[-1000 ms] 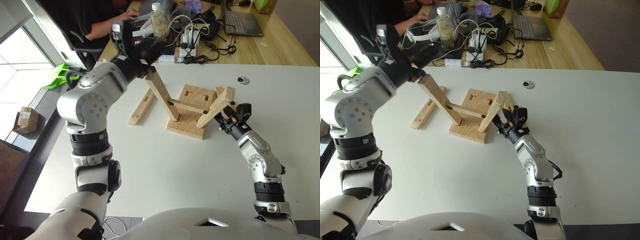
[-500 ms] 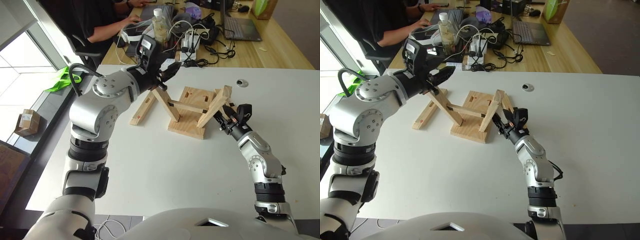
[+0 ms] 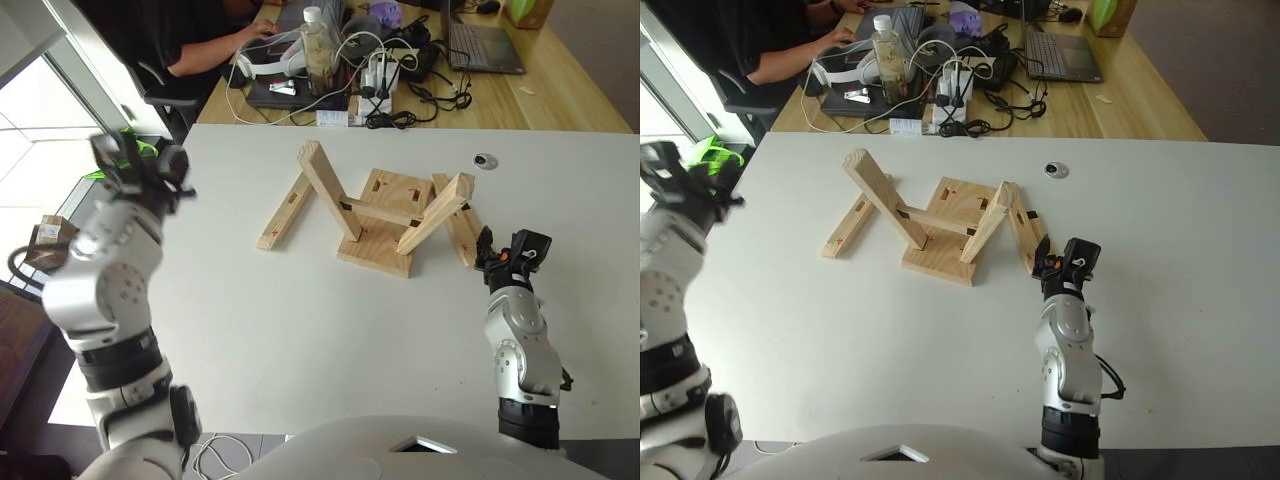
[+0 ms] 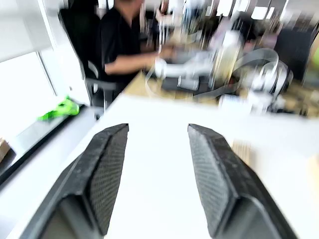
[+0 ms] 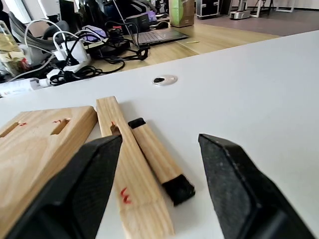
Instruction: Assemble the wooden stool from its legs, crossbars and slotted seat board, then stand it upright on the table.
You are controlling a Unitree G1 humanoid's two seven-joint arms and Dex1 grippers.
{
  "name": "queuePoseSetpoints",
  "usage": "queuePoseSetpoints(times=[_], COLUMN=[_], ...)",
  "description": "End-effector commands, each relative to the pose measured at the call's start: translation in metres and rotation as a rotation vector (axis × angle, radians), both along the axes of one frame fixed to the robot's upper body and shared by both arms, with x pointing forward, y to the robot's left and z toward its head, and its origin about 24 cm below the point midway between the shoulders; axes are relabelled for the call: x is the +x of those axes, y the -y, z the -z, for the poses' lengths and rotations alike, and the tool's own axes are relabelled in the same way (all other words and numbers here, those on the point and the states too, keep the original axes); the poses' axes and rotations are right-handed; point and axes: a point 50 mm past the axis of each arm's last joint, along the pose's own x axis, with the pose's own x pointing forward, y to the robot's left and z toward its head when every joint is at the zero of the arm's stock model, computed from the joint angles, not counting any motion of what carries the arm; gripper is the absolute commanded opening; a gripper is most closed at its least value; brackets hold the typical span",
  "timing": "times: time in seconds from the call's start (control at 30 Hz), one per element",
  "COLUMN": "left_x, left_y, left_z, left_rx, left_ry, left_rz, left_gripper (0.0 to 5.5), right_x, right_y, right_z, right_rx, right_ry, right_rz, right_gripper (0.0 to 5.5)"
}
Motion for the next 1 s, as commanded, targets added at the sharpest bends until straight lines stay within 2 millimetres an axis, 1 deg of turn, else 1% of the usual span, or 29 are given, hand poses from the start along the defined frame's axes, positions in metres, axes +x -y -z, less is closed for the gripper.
queuePoseSetpoints(times=[0.03,0.07,0.1,0.13,0.17,0.2,0.23,0.27,0.37,0.5,0.6,0.63,0.7,0.73,0.77,0.8,0.87,0.93,1.0], left_x=[0.022,0.020,0.013,-0.002,-0.020,-0.034,-0.042,-0.043,-0.035,-0.032,-0.030,-0.028,-0.025,-0.024,-0.022,-0.019,-0.011,0.002,0.018], left_y=[0.083,0.118,0.145,0.170,0.187,0.196,0.199,0.195,0.173,0.155,0.137,0.132,0.125,0.120,0.114,0.109,0.100,0.092,0.093], left_z=[0.008,0.008,0.009,0.013,0.018,0.024,0.028,0.032,0.035,0.036,0.034,0.032,0.027,0.025,0.023,0.020,0.012,0.002,-0.009], left_rx=[-0.041,-0.077,-0.098,-0.127,-0.130,-0.124,-0.115,-0.104,-0.078,-0.041,-0.020,-0.023,-0.024,-0.018,-0.001,0.012,0.055,0.099,0.091], left_ry=[-0.004,-0.014,-0.034,-0.077,-0.133,-0.179,-0.210,-0.231,-0.250,-0.266,-0.258,-0.246,-0.227,-0.218,-0.210,-0.202,-0.182,-0.147,-0.094], left_rz=[0.206,0.328,0.455,0.604,0.744,0.837,0.874,0.859,0.755,0.711,0.667,0.651,0.644,0.638,0.629,0.627,0.641,0.648,0.671], left_gripper=[2.17,2.17,2.17,2.17,2.17,2.17,2.17,2.17,2.17,2.17,2.17,2.17,2.17,2.17,2.17,2.17,2.17,2.17,2.17], right_x=[0.006,0.008,0.008,0.006,0.006,0.006,0.007,0.008,0.016,0.027,0.034,0.033,0.029,0.028,0.026,0.024,0.019,0.015,0.019], right_y=[-0.034,-0.052,-0.067,-0.077,-0.082,-0.083,-0.083,-0.081,-0.070,-0.056,-0.020,-0.005,0.018,0.027,0.032,0.035,0.029,0.011,-0.005], right_z=[-0.017,-0.024,-0.029,-0.033,-0.034,-0.033,-0.033,-0.031,-0.026,-0.025,-0.015,-0.008,-0.001,0.001,0.001,0.001,0.001,-0.005,-0.011], right_rx=[0.036,0.064,0.079,0.080,0.089,0.091,0.095,0.098,0.088,0.028,-0.120,-0.177,-0.241,-0.264,-0.285,-0.293,-0.261,-0.166,-0.083], right_ry=[0.067,0.099,0.126,0.149,0.152,0.150,0.145,0.135,0.116,0.120,0.040,-0.030,-0.130,-0.176,-0.214,-0.246,-0.278,-0.244,-0.195], right_rz=[-0.116,-0.239,-0.346,-0.425,-0.470,-0.485,-0.487,-0.476,-0.424,-0.392,-0.419,-0.479,-0.562,-0.616,-0.681,-0.735,-0.869,-0.989,-1.020], right_gripper=[2.89,2.89,2.89,2.89,2.89,2.89,2.89,2.89,2.89,2.89,2.89,2.89,2.89,2.89,2.89,2.89,2.89,2.89,2.89])
